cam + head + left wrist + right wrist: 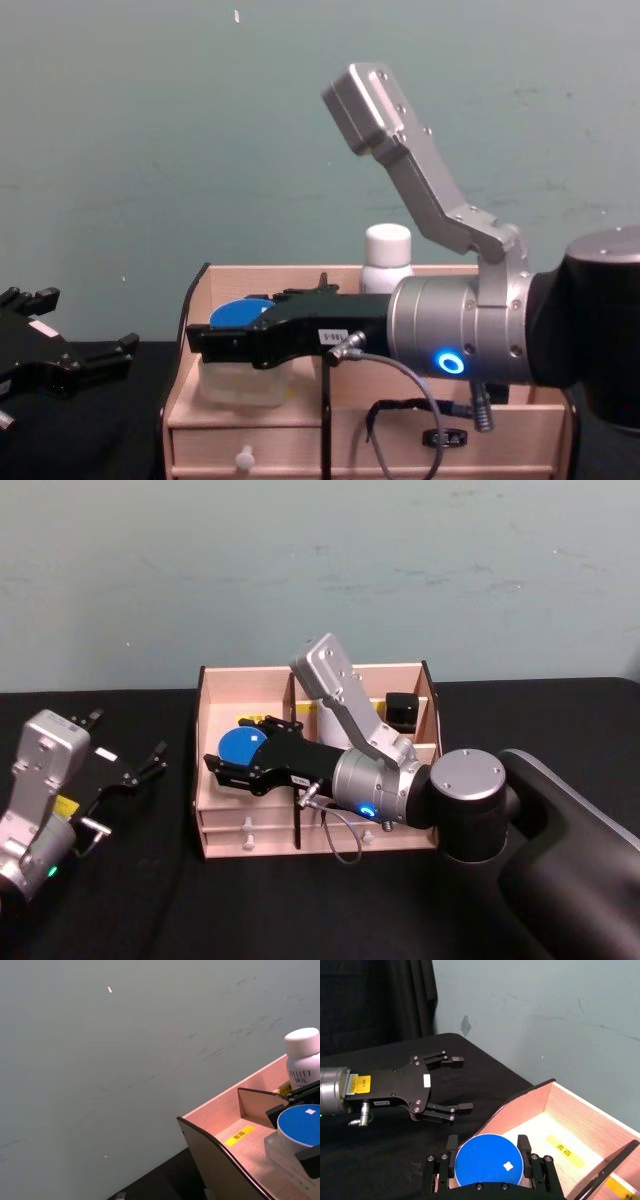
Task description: Pick up the facial cleanser and watermelon frost from the table and place them into the tiered storage box.
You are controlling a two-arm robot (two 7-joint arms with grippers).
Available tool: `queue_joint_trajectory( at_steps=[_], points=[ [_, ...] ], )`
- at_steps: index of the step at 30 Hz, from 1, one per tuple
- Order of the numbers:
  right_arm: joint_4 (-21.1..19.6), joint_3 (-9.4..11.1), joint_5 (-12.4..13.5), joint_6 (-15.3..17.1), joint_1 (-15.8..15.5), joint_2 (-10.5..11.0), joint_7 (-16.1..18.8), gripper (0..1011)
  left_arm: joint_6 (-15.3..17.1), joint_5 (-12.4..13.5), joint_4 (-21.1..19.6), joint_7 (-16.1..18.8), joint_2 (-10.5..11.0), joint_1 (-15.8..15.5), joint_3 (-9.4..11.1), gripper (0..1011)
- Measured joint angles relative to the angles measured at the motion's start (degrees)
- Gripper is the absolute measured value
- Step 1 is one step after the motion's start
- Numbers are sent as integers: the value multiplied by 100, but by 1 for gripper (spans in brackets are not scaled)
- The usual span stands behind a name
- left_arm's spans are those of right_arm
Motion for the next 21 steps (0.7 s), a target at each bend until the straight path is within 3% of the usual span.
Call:
queue_joint_trajectory(
  at_steps=[17,21],
  points=[
    [160,45,-117,31,32,-94,-20,736,0,0,0,0,0,0,0,1010],
    [197,59,-136,41,48,-102,-28,861,0,0,0,0,0,0,0,1010]
  ],
)
